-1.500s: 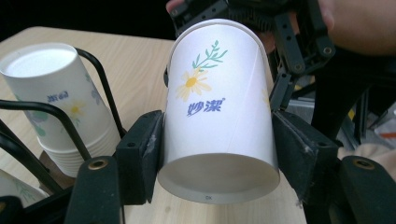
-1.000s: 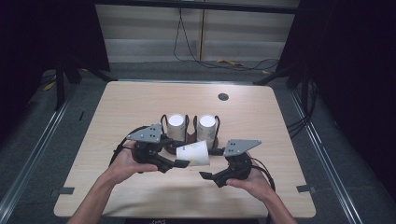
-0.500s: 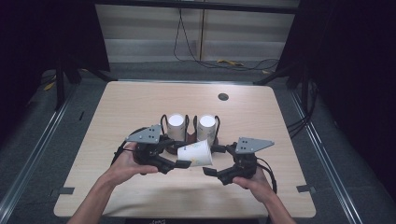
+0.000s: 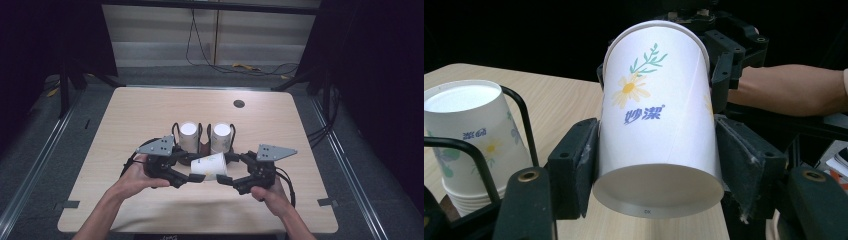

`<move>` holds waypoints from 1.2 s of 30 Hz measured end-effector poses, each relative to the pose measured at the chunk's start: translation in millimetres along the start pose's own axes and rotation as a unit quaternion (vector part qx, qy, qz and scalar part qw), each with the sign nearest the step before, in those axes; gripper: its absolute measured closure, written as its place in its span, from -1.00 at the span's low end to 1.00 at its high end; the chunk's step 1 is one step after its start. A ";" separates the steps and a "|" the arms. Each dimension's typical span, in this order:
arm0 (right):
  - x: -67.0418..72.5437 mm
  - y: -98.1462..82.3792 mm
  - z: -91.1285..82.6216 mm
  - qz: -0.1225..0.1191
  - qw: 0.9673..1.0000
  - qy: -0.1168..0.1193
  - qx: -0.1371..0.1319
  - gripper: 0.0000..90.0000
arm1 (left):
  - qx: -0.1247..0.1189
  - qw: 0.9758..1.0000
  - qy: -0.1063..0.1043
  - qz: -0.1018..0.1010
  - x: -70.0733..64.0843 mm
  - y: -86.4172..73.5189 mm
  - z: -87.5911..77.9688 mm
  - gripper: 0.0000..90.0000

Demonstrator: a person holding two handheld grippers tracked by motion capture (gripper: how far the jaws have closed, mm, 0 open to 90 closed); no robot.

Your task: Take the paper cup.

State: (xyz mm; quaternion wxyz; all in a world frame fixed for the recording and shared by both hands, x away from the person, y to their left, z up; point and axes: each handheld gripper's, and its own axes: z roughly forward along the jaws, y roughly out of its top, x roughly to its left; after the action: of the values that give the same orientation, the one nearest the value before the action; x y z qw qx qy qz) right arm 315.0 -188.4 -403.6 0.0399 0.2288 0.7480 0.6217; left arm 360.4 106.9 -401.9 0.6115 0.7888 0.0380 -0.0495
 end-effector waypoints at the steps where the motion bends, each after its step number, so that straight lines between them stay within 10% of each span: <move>1: 0.0 0.0 0.0 0.000 1.000 0.000 0.000 -0.54 | 0.000 1.000 0.000 0.000 0.0 0.0 0.0 -0.20; 36: 0.0 1.1 8.2 -0.007 0.999 0.029 0.020 -0.34 | 0.016 1.000 -0.015 -0.004 2.3 -6.2 0.7 -0.22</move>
State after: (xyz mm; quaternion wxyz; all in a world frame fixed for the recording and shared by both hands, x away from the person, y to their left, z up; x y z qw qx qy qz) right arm 318.1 -180.8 -404.4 0.0175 0.2062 0.7626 0.6128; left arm 361.9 107.7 -408.3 0.5990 0.7975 0.0316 -0.0648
